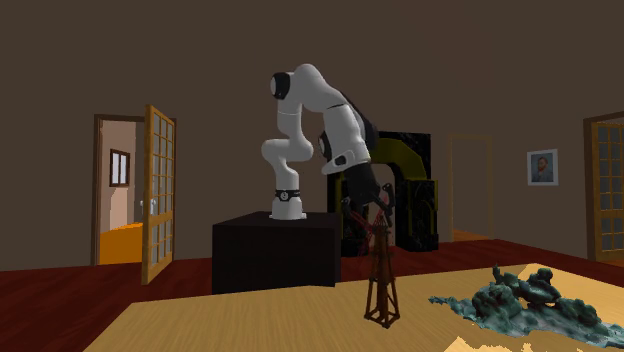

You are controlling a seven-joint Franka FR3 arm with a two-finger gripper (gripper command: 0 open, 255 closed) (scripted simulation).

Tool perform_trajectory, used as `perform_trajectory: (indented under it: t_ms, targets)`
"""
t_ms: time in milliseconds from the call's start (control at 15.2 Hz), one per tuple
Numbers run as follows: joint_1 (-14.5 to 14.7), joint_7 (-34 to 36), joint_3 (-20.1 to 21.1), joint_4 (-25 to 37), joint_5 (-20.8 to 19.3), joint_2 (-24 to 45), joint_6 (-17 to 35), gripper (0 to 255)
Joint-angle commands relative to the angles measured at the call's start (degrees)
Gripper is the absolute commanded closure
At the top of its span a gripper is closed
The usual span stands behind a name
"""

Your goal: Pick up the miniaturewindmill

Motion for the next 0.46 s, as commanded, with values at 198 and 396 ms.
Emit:
perform_trajectory:
  t_ms: [198, 396]
  targets:
    - [-0.09, 0.78, -0.19, -0.26, -0.18, -3.33, -3.01, 255]
    - [-0.09, 0.99, -0.23, -0.31, -0.24, -4.06, -3.68, 255]
